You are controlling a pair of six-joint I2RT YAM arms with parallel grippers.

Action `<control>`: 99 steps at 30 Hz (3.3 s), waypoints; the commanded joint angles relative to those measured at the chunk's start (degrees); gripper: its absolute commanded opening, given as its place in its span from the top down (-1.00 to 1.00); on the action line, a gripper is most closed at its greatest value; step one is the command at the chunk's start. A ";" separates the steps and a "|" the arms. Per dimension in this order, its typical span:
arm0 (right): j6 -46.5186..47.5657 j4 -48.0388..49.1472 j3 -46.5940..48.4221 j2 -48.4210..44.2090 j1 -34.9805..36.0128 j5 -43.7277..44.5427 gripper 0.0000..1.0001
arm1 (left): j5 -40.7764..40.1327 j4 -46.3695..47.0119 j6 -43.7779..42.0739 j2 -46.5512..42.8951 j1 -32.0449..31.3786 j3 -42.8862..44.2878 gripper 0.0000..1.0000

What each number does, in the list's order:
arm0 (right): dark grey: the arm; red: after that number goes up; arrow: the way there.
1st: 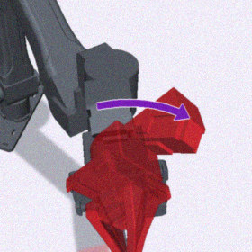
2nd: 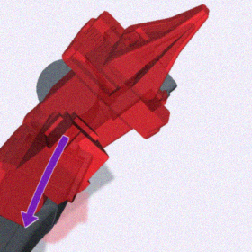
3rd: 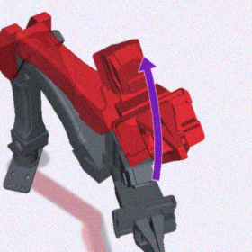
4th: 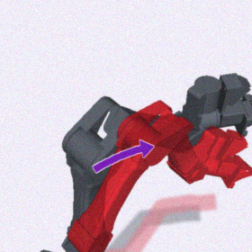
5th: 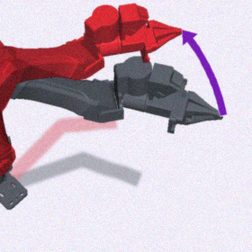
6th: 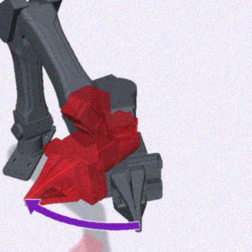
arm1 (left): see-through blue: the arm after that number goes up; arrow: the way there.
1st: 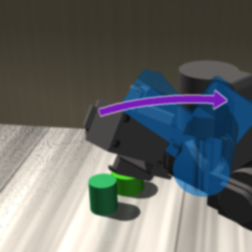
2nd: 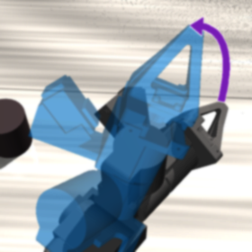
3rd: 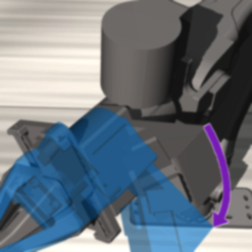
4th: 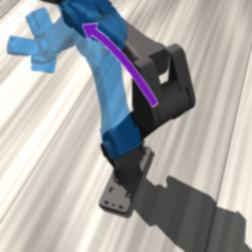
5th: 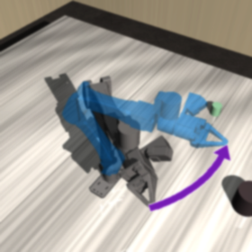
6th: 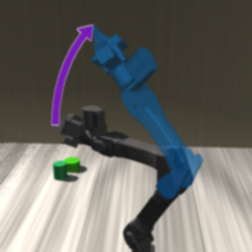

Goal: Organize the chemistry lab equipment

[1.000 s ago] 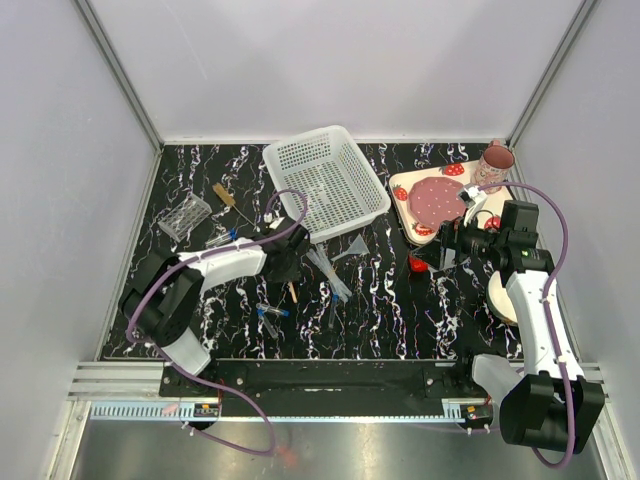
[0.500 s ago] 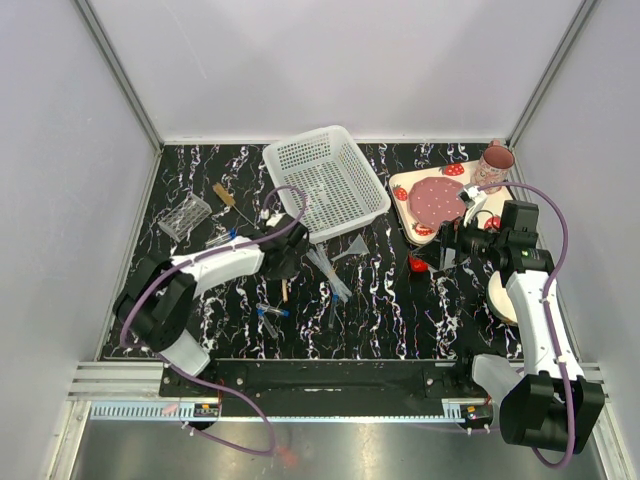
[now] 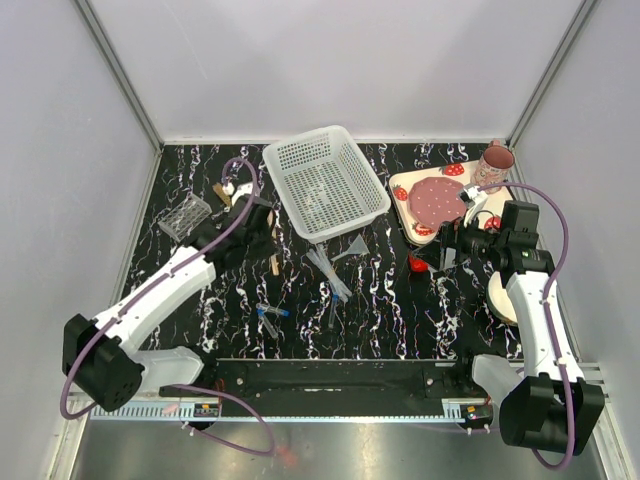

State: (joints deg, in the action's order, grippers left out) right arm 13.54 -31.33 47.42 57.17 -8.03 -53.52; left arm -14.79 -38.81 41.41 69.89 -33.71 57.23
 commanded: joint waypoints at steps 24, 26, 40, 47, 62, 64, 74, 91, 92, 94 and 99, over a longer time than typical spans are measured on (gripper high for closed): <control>2.37 0.13 0.92 -2.67 -0.05 1.31 -0.99 | 12.76 -1.89 -6.42 43.06 5.06 53.51 -0.33; 2.37 0.13 1.01 -2.59 -0.05 1.31 -0.99 | 12.41 -1.97 -7.39 41.04 5.41 53.25 -0.45; 4.03 0.13 -0.40 -0.66 -0.49 -8.87 -1.00 | 6.69 7.51 -14.77 -0.95 11.38 12.76 -0.98; 5.53 -1.28 3.82 4.61 2.22 -14.52 -0.99 | 11.09 7.69 -13.30 -24.50 16.31 -5.89 -0.98; 6.23 7.08 6.46 16.66 31.90 9.98 -0.99 | 18.56 13.58 0.60 -33.94 16.57 -25.68 -0.98; 6.94 6.81 7.16 18.76 34.82 14.29 -0.99 | 18.65 13.76 1.65 -32.98 16.58 -26.03 -0.98; 1.06 11.02 12.78 31.42 51.71 36.36 -0.93 | 17.25 16.66 7.02 -36.22 16.58 -30.33 -0.98; -4.40 11.03 19.11 43.82 57.25 51.93 -0.52 | 15.84 13.67 6.93 -41.23 16.58 -32.53 -0.98; -4.23 10.94 19.20 44.08 57.25 52.20 -0.48 | 15.84 13.58 6.93 -41.24 16.58 -32.62 -0.98; -3.96 11.03 19.20 44.87 57.25 52.90 -0.38 | 15.84 13.41 6.93 -41.59 16.58 -32.62 -0.98; -3.52 10.94 19.29 46.02 57.25 54.92 -0.19 | 15.84 13.23 6.84 -41.85 16.58 -32.62 -0.98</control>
State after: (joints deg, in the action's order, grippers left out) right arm 9.82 -22.02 64.40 102.43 48.82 -1.96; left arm 1.74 -27.31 48.03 28.84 -17.47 24.71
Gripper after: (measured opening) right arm 0.622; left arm 0.984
